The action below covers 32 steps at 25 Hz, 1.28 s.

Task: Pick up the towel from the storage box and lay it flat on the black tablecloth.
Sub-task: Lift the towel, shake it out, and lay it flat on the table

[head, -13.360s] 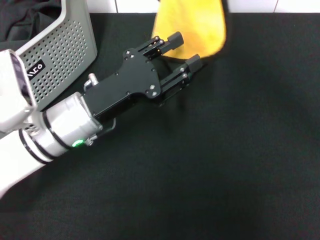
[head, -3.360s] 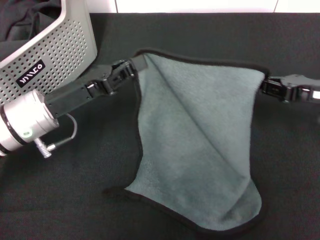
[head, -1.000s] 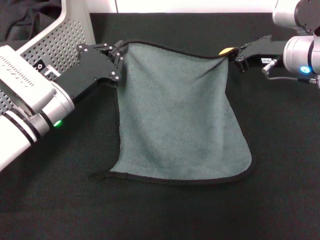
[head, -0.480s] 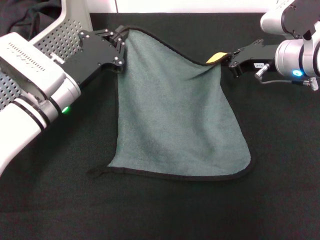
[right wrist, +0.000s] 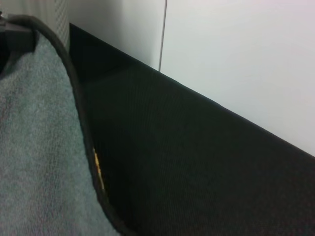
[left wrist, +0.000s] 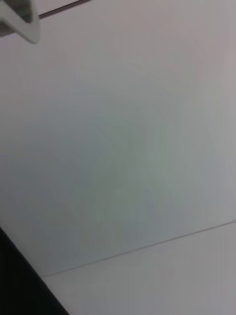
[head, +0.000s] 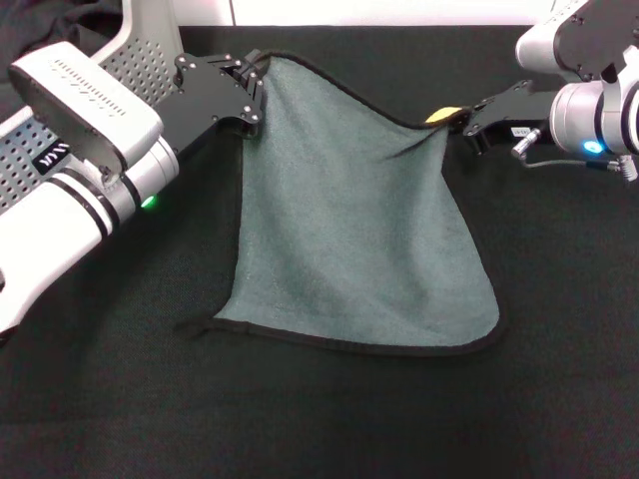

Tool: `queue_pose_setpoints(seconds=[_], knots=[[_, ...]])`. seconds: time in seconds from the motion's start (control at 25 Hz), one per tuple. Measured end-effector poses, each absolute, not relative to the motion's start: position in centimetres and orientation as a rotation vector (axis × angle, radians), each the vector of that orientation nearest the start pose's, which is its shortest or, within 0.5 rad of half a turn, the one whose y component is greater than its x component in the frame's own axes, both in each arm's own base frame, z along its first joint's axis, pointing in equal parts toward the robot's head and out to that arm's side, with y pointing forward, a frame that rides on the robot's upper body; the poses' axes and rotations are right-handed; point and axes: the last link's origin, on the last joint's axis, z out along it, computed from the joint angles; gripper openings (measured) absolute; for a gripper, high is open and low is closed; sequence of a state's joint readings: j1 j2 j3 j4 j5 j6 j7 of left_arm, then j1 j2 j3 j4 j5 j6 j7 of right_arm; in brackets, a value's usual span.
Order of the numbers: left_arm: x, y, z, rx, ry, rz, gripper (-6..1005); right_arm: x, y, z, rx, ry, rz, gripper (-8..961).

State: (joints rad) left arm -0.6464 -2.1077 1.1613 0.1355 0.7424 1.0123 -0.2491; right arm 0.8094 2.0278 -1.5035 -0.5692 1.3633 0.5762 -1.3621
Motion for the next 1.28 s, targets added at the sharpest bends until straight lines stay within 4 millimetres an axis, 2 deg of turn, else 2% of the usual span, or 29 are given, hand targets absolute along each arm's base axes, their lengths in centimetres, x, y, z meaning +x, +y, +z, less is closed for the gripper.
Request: queue_pose_setpoints(seconds=[0.56,1.08,1.28], knots=[[-26.1,40.3,-5.8,-2.091,-0.224,-0.429,18,19.8,45.4,-6.0,-2.382,0.483,0.069,58],[-25.7,40.8,-5.8,-2.093,-0.234,-0.430,37,20.0,45.5,-6.2,-2.369,0.457,0.042,99],[-26.2,40.3,-5.9,-2.097,-0.317,-0.464,235,20.9,44.8,-5.6,-2.364,0.497,0.072,115]])
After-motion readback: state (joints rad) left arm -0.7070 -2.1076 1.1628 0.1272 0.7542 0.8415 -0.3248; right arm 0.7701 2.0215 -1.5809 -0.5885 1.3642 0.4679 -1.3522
